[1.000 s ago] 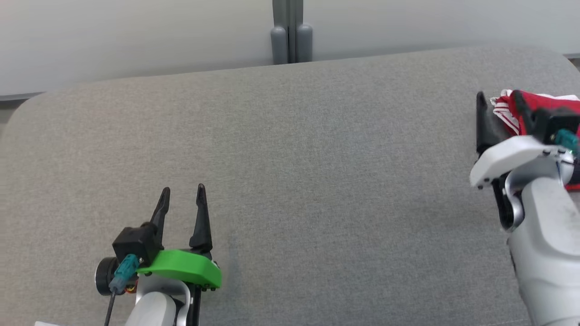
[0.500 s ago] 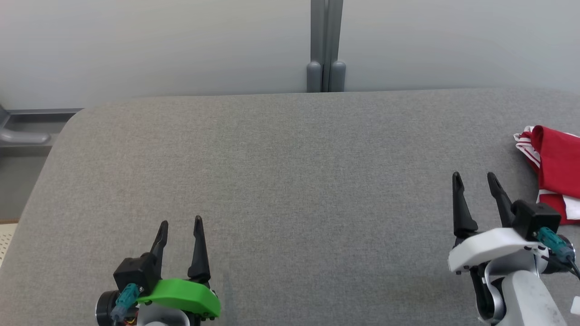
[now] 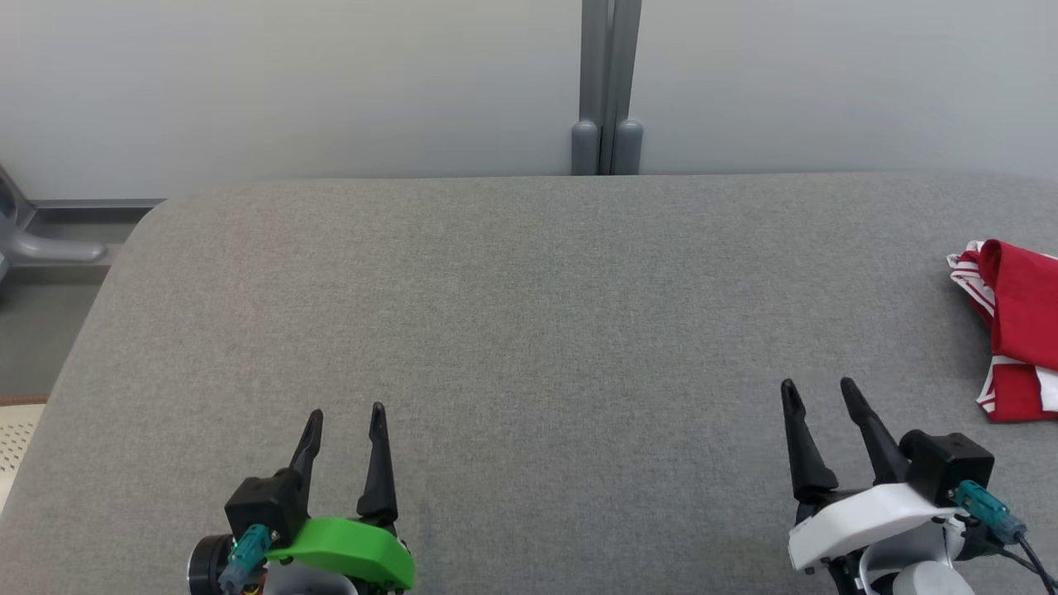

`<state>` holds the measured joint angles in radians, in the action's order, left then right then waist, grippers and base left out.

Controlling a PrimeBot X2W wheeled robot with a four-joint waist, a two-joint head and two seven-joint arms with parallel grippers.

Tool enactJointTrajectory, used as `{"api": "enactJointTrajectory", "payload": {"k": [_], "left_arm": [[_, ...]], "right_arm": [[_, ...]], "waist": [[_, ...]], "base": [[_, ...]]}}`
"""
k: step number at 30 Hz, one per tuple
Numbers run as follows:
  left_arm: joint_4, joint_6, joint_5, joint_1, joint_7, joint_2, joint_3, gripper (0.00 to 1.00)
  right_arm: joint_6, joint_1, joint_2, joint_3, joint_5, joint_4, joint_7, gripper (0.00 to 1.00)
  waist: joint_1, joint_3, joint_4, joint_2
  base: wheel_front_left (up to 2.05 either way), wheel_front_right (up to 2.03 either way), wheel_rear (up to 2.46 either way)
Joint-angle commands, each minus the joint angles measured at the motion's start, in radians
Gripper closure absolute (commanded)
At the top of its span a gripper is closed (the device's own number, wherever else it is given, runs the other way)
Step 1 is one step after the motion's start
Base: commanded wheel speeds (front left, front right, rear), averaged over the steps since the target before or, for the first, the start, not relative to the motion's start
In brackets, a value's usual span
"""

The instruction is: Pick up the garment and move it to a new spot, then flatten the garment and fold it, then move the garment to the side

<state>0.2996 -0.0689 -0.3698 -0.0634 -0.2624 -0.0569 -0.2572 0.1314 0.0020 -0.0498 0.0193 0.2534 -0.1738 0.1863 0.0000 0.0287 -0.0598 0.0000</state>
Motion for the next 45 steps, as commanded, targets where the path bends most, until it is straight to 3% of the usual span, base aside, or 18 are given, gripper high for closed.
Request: {"api": "enactJointTrajectory", "payload": {"k": [1, 26, 27, 31, 45], "left_arm": [[0.001, 0.007, 0.003, 0.015, -0.003, -0.001, 0.002, 0.0], [0.012, 0.004, 0.004, 0.011, -0.003, 0.003, -0.013, 0.0], [0.01, 0.004, 0.002, 0.002, 0.0, 0.004, -0.012, 1.0], [0.032, 0.007, -0.015, 0.01, 0.008, 0.004, -0.007, 1.0], [0.017, 0.043, -0.244, -0.003, 0.074, 0.003, 0.06, 1.0]], "right_arm": [[-0.002, 0.013, -0.003, 0.005, 0.003, 0.009, -0.001, 0.0], [-0.002, 0.022, -0.002, 0.022, 0.001, 0.03, -0.019, 0.0], [0.0, 0.013, 0.001, 0.023, -0.001, 0.024, -0.017, 1.0], [0.0, 0.021, 0.004, 0.024, 0.016, 0.0, -0.019, 1.0], [0.0, -0.005, -0.005, 0.004, 0.273, -0.012, -0.064, 1.0]], "waist": [[0.0, 0.0, 0.002, 0.0], [0.0, -0.003, 0.005, 0.0], [0.0, -0.003, 0.005, 0.0], [0.0, -0.004, 0.005, 0.0], [0.0, -0.007, 0.012, 0.0]], "base": [[0.0, 0.0, 0.0], [0.0, 0.0, 0.0], [0.0, 0.0, 0.0], [0.0, 0.0, 0.0], [0.0, 0.0, 0.0]]}}
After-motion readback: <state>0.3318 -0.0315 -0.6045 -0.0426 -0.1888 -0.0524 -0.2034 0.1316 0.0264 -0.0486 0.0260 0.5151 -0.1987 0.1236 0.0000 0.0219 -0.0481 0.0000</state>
